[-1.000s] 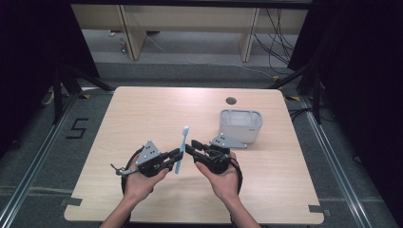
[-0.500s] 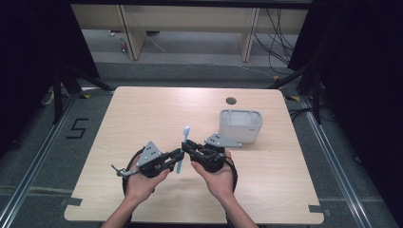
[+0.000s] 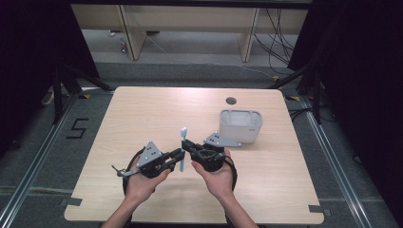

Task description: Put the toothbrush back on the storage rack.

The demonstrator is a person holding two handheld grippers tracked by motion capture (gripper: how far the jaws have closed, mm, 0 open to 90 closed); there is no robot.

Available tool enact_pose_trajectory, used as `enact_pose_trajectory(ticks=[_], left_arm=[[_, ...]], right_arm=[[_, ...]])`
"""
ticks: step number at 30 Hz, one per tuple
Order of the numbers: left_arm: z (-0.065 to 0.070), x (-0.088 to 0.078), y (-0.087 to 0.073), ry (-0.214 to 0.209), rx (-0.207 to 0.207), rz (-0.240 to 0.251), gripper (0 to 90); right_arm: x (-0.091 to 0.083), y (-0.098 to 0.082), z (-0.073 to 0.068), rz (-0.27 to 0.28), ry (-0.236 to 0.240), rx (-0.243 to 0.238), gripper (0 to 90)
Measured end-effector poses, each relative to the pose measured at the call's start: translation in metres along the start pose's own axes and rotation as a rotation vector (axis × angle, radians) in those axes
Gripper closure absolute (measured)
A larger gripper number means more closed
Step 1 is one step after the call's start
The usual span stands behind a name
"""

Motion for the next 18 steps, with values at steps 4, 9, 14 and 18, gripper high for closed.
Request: enact_pose_trajectory(ticks=[4, 9, 14, 18], left_arm=[[0.0, 0.0, 0.0, 0.01, 0.052, -0.002, 67.9], [0.0, -0.002, -0.001, 0.025, 0.085, -0.008, 54.5], [-0.004, -0.004, -0.006, 0.042, 0.111, -0.004, 45.8], [-0.01, -0.009, -0.009, 0.064, 0.119, 0.001, 41.3]], right_arm=[[-0.004, 0.004, 0.001, 0.012, -0.01, -0.006, 86.2], [-0.009, 0.008, 0.006, 0.029, -0.034, -0.029, 86.2], [-0.017, 0.011, 0.013, 0.038, -0.057, -0.041, 86.1], [-0.022, 0.013, 0.016, 0.042, -0.067, -0.039, 86.1]])
Point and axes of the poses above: each handheld gripper's, and its own axes: x roughly forward along the jaws, y roughly out of its top, z roughly to its right, the point moved 5 cm from there along x, roughly forward along the jaws, and after that the axes turned 1 degree about x, right-handed, at the moved point
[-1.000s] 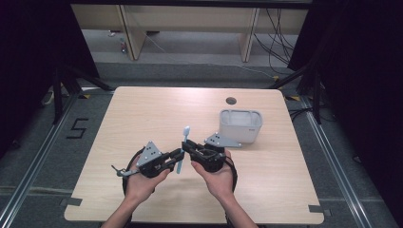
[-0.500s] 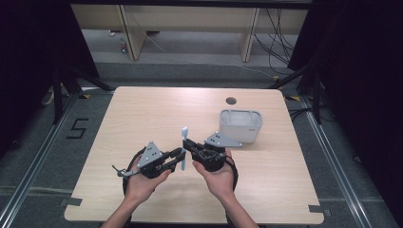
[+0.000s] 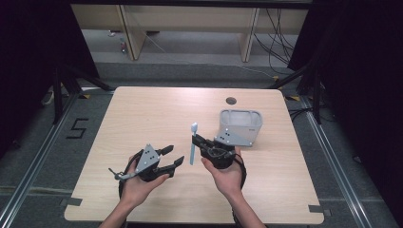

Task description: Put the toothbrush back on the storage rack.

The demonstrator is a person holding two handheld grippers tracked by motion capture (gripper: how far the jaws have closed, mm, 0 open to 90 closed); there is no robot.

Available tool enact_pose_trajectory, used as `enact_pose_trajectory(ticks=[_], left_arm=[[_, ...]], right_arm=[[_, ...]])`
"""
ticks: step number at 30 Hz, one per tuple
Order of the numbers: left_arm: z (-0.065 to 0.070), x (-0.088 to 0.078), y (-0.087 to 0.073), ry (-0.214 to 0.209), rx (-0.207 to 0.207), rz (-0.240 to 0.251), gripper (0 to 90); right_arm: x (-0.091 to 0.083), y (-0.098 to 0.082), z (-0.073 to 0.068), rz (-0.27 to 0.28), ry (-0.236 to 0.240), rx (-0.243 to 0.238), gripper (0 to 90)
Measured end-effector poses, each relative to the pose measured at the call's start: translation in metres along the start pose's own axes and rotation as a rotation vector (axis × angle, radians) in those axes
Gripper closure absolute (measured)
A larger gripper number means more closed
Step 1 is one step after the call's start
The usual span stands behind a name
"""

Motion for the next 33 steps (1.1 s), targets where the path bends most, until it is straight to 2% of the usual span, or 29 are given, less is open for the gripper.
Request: enact_pose_trajectory(ticks=[5, 6, 8, 9, 13, 14, 17, 18, 19, 21, 22, 25, 30, 31, 33], left_arm=[[-0.008, -0.004, -0.007, 0.023, -0.001, 0.01, 37.1], [-0.01, -0.006, -0.01, 0.041, 0.003, -0.006, 37.1], [-0.014, -0.009, -0.015, 0.058, 0.0, -0.005, 35.3], [-0.014, -0.009, -0.015, 0.058, 0.0, -0.005, 35.0], [-0.021, -0.014, -0.023, 0.083, -0.011, -0.005, 34.5], [-0.023, -0.015, -0.024, 0.086, -0.009, -0.003, 34.5], [-0.028, -0.018, -0.028, 0.101, -0.018, 0.002, 34.5], [-0.029, -0.018, -0.03, 0.103, -0.022, 0.005, 34.5], [-0.031, -0.019, -0.031, 0.109, -0.027, 0.008, 34.5], [-0.034, -0.021, -0.034, 0.121, -0.031, 0.011, 34.5], [-0.035, -0.021, -0.035, 0.125, -0.031, 0.012, 34.5], [-0.039, -0.021, -0.038, 0.134, -0.038, 0.022, 34.5], [-0.042, -0.023, -0.042, 0.152, -0.029, 0.023, 34.5], [-0.043, -0.023, -0.042, 0.157, -0.028, 0.025, 34.4], [-0.044, -0.023, -0.044, 0.161, -0.021, 0.031, 34.4]], right_arm=[[-0.003, 0.0, 0.004, 0.004, -0.01, -0.008, 86.1], [-0.003, 0.0, 0.004, 0.005, -0.013, -0.007, 86.1], [-0.004, 0.001, 0.006, 0.011, -0.017, -0.006, 86.1], [-0.005, 0.001, 0.008, 0.016, -0.028, -0.024, 86.1], [-0.006, 0.003, 0.007, 0.015, -0.026, -0.005, 86.1], [-0.005, 0.003, 0.009, 0.023, -0.037, -0.028, 86.1], [-0.007, 0.005, 0.009, 0.023, -0.034, -0.025, 86.1], [-0.008, 0.007, 0.011, 0.037, -0.046, -0.046, 86.1], [-0.008, 0.007, 0.011, 0.031, -0.044, -0.029, 86.1], [-0.009, 0.008, 0.012, 0.04, -0.048, -0.041, 86.1], [-0.009, 0.008, 0.012, 0.035, -0.05, -0.027, 86.0], [-0.01, 0.009, 0.013, 0.036, -0.059, -0.03, 86.0], [-0.01, 0.008, 0.013, 0.038, -0.061, -0.046, 86.0], [-0.01, 0.009, 0.015, 0.048, -0.067, -0.063, 86.0], [-0.01, 0.009, 0.013, 0.044, -0.062, -0.044, 86.0]])
Point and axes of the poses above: each handheld gripper's, and its own axes: x roughly forward along the jaws, y roughly out of its top, z roughly to its right, the point moved 5 cm from there along x, roughly forward along the jaws, and after that the axes turned 1 degree about x, right-handed, at the moved point
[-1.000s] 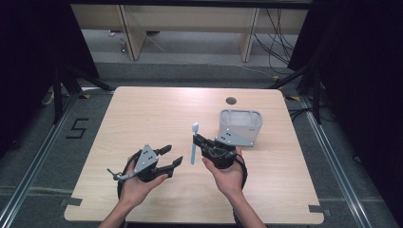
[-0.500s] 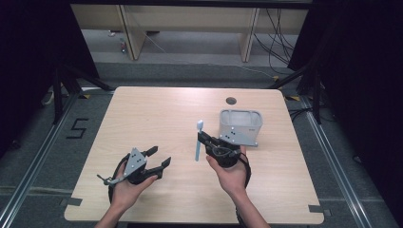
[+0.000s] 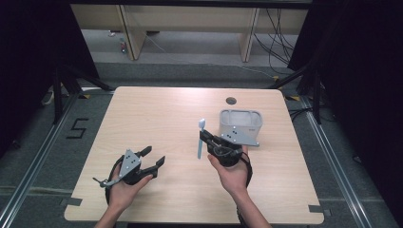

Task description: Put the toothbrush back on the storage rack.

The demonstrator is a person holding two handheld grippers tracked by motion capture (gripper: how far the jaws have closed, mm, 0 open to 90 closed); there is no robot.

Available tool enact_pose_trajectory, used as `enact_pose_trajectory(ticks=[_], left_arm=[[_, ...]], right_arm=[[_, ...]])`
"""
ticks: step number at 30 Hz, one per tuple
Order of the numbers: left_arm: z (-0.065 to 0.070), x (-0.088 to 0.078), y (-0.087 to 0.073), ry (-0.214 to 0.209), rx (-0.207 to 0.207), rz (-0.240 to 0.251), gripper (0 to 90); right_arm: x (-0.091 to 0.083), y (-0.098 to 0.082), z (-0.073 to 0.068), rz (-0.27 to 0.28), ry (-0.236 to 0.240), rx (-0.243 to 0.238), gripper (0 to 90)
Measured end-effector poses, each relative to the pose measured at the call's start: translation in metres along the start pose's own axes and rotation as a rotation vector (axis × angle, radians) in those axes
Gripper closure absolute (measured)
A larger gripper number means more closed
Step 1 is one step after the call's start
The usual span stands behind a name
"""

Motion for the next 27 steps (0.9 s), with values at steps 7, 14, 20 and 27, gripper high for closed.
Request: enact_pose_trajectory(ticks=[7, 14, 20, 27], left_arm=[[-0.001, 0.003, -0.007, 0.005, -0.001, 0.019, 34.0], [0.0, 0.003, -0.01, 0.009, 0.015, 0.006, 33.8], [-0.002, 0.003, -0.012, 0.018, 0.019, 0.012, 33.8], [-0.003, 0.004, -0.015, 0.023, 0.022, 0.01, 33.7]], right_arm=[[-0.003, 0.004, 0.004, 0.003, -0.027, -0.02, 85.9], [-0.006, 0.006, 0.007, 0.008, -0.03, -0.025, 85.9], [-0.007, 0.007, 0.008, 0.007, -0.039, -0.047, 85.9], [-0.01, 0.011, 0.013, 0.018, -0.053, -0.063, 85.9]])
Point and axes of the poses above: each handheld gripper's, and its own axes: x roughly forward along the jaws, y roughly out of its top, z roughly to its right, the point moved 5 cm from there along x, roughly forward along the jaws, and after that the axes turned 1 degree about x, right-handed, at the moved point
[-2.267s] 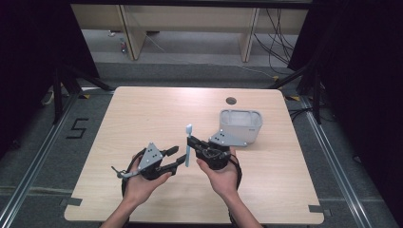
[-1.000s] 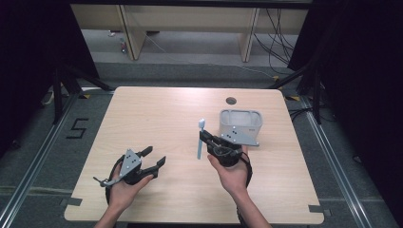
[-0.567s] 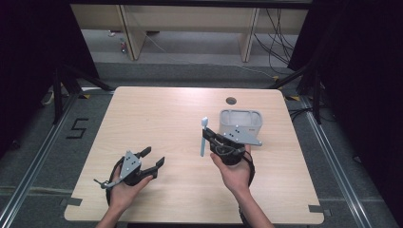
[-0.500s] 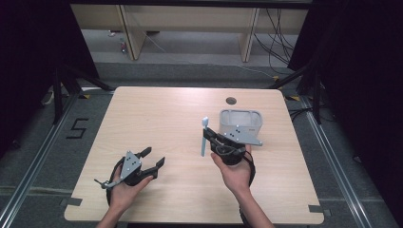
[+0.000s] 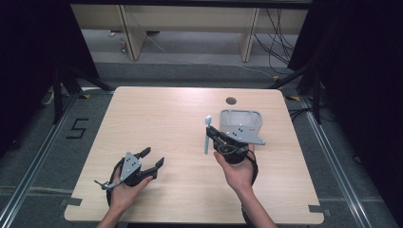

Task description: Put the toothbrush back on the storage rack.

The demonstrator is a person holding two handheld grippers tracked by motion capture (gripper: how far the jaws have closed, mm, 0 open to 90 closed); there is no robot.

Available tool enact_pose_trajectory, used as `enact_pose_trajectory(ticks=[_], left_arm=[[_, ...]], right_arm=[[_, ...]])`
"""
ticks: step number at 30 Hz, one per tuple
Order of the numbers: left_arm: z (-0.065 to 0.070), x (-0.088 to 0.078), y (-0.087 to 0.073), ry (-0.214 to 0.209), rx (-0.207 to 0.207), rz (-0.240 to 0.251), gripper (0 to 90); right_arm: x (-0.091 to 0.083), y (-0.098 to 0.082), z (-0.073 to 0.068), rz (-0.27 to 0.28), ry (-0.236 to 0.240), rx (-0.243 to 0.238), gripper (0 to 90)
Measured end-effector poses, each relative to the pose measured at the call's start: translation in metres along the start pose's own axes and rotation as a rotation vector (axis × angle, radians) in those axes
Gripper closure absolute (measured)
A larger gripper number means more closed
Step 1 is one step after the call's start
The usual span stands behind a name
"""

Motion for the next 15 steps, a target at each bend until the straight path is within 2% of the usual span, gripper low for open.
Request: enact_pose_trajectory(ticks=[2, 3, 8, 10, 11, 12, 15], left_arm=[[0.0, 0.001, 0.0, -0.001, 0.002, 0.004, 33.7], [0.001, 0.002, 0.0, -0.004, 0.001, 0.015, 33.7], [0.0, 0.002, 0.0, -0.002, -0.001, 0.017, 33.6], [0.0, 0.002, 0.0, -0.001, -0.002, 0.017, 33.5], [0.0, 0.002, 0.0, 0.0, -0.004, 0.018, 33.5], [0.0, 0.0, 0.0, 0.005, -0.002, 0.003, 33.4], [-0.001, 0.0, 0.0, 0.008, -0.007, 0.009, 33.4]], right_arm=[[-0.001, 0.001, 0.001, -0.003, -0.008, 0.016, 85.9], [-0.002, 0.001, 0.002, -0.002, -0.007, 0.002, 85.9], [-0.005, 0.004, 0.005, 0.007, -0.013, 0.008, 85.9], [-0.008, 0.005, 0.008, 0.007, -0.033, 0.012, 85.9], [-0.009, 0.006, 0.01, 0.016, -0.039, -0.012, 85.9], [-0.009, 0.006, 0.01, 0.014, -0.035, 0.006, 85.9], [-0.011, 0.007, 0.013, 0.021, -0.041, -0.002, 85.9]])
Point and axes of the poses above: each handheld gripper's, and its own axes: x roughly forward along the jaws, y roughly out of its top, z roughly to its right, the point moved 5 cm from there along x, roughly forward along the jaws, and after that the axes turned 1 degree about x, right-handed, at the moved point
